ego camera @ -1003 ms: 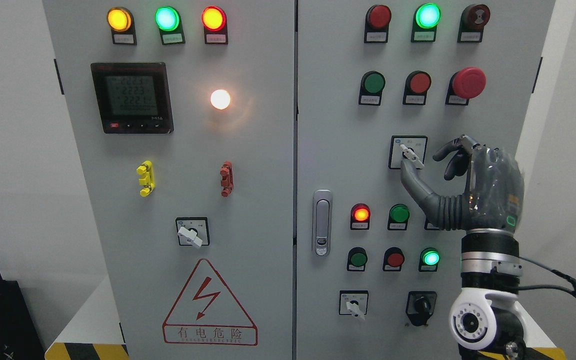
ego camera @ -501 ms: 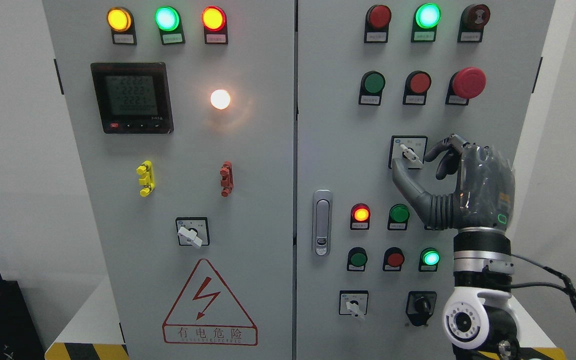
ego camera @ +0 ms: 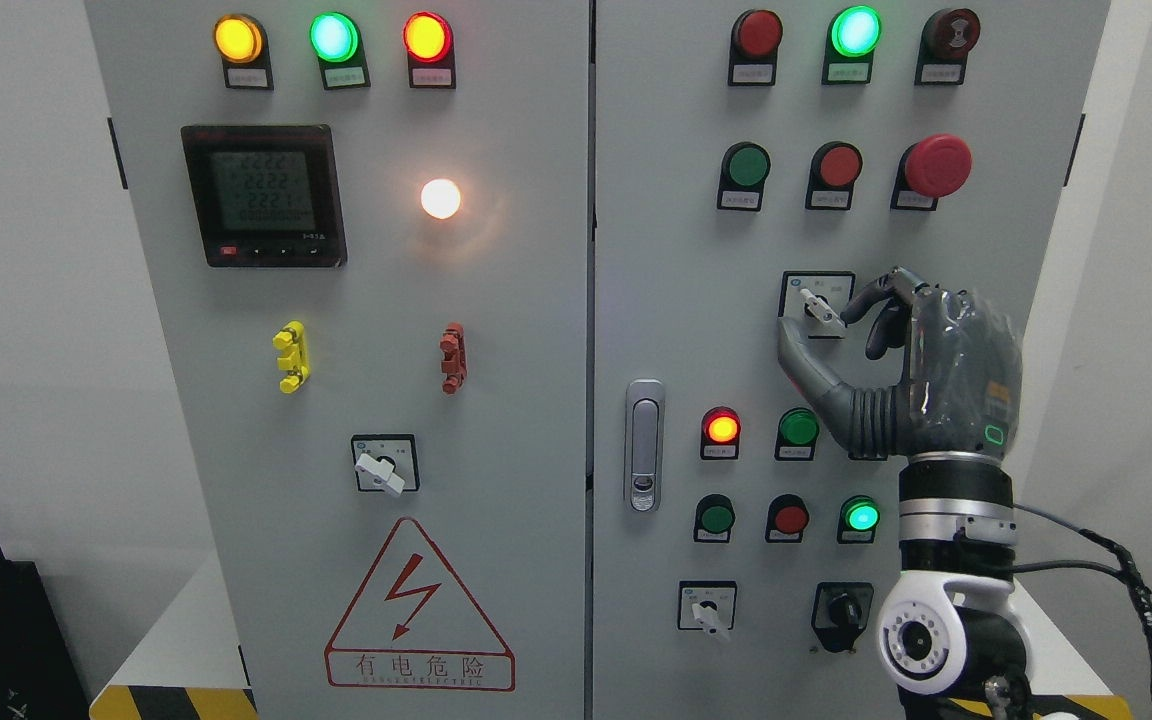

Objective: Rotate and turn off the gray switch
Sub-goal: 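Twist the gripped gray switch knob with the right hand, then keep turning the gray knob to its off position with right hand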

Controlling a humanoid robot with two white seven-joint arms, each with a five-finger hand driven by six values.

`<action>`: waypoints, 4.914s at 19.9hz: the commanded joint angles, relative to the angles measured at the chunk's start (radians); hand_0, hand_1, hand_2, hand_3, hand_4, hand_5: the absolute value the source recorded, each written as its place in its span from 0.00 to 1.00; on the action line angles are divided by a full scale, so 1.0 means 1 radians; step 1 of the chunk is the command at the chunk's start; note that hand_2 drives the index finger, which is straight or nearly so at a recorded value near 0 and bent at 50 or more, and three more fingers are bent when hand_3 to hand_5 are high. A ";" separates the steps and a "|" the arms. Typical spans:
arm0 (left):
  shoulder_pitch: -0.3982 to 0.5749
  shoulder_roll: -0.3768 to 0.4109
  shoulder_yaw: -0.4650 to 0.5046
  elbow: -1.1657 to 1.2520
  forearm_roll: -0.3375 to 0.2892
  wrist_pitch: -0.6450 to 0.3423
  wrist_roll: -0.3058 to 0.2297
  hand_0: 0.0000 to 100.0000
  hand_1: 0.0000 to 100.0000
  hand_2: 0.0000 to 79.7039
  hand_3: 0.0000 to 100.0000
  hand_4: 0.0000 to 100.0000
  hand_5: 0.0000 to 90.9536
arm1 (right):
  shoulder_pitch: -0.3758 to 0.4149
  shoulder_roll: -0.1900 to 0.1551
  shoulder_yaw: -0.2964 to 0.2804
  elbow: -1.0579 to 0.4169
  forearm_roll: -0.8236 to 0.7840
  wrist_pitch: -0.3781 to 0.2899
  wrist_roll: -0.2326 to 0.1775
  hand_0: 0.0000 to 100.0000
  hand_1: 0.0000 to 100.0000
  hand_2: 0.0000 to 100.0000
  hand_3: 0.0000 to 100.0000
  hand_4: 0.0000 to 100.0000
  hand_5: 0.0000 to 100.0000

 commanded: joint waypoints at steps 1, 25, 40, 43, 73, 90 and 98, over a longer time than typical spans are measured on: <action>0.000 0.000 -0.002 0.014 0.000 0.000 -0.002 0.12 0.39 0.00 0.00 0.00 0.00 | -0.004 0.001 0.003 0.011 0.003 0.000 0.004 0.10 0.43 0.61 0.91 0.86 0.98; 0.000 0.000 -0.002 0.014 0.000 0.000 -0.002 0.12 0.39 0.00 0.00 0.00 0.00 | -0.020 0.002 0.002 0.020 0.005 0.021 0.007 0.18 0.46 0.62 0.91 0.86 0.98; 0.000 0.000 -0.002 0.014 0.000 0.000 -0.001 0.12 0.39 0.00 0.00 0.00 0.00 | -0.030 0.004 0.002 0.025 0.005 0.021 0.010 0.19 0.45 0.64 0.91 0.86 0.98; 0.000 0.000 -0.002 0.014 0.000 0.000 -0.001 0.12 0.39 0.00 0.00 0.00 0.00 | -0.032 0.004 0.002 0.026 0.005 0.021 0.010 0.19 0.46 0.64 0.91 0.86 0.98; 0.000 0.000 -0.002 0.014 0.000 0.000 -0.001 0.12 0.39 0.00 0.00 0.00 0.00 | -0.036 0.007 0.006 0.026 0.003 0.040 0.012 0.40 0.45 0.67 0.93 0.87 0.98; 0.000 0.000 -0.002 0.014 0.000 0.000 -0.002 0.12 0.39 0.00 0.00 0.00 0.00 | -0.036 0.007 0.006 0.026 0.002 0.040 0.012 0.43 0.45 0.70 0.96 0.88 0.99; 0.000 0.000 -0.002 0.014 0.000 0.000 -0.001 0.12 0.39 0.00 0.00 0.00 0.00 | -0.036 0.007 0.006 0.029 0.002 0.040 0.014 0.45 0.44 0.71 0.97 0.88 0.99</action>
